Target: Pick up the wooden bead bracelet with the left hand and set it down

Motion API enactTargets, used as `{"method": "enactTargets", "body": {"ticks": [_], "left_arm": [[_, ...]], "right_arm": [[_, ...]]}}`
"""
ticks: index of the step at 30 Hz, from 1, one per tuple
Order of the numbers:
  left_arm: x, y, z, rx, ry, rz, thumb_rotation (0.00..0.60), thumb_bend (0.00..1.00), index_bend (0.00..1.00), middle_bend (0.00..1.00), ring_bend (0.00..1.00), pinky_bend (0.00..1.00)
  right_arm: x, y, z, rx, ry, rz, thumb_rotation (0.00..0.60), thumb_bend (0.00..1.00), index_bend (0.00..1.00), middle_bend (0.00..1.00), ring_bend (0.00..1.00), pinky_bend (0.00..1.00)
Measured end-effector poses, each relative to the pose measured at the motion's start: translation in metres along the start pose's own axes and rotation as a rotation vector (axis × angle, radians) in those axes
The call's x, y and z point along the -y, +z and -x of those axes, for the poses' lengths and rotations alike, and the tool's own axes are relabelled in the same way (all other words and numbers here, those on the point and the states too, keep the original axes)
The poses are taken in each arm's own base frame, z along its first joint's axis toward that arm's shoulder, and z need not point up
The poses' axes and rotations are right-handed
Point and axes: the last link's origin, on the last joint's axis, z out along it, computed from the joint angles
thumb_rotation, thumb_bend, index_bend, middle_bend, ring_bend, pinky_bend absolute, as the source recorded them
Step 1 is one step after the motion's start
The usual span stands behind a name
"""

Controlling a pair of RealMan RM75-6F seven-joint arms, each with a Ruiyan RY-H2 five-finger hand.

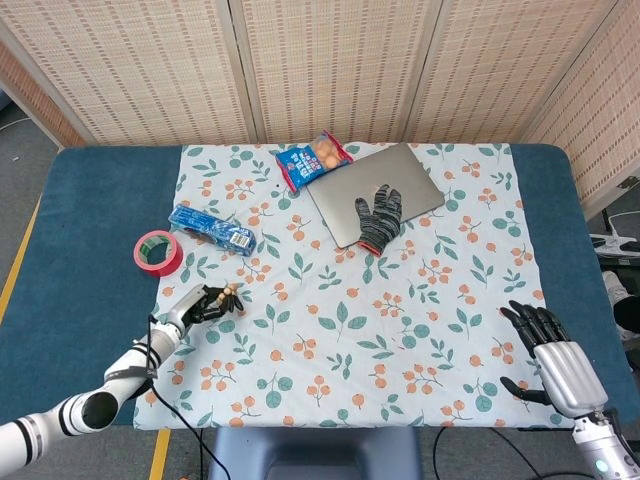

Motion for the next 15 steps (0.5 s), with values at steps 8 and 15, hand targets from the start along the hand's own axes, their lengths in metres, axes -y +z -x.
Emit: {"method": "enactTargets", "body": {"ticks": [8,15], "left_arm": [[0.0033,0.0047,0.0052,-0.026,-0.038,-0.011,0.6,1.0,0.61,0.51,0.31,0.35],[0.0042,0.0045,0.0034,-0.032,-0.011,-0.014,0.6,1.0,0.61,0.52,0.34,0.39]], "right_arm": [[-0.0009,0.0,-0.0006,0.001,0.003,0.001,0.6,0.13,0.0,0.0,0.0,0.0],[-0.0007,0.0006,0.0005,0.01,0.0,0.001,0.6,0.14,0.0,0.0,0.0,0.0]]}}
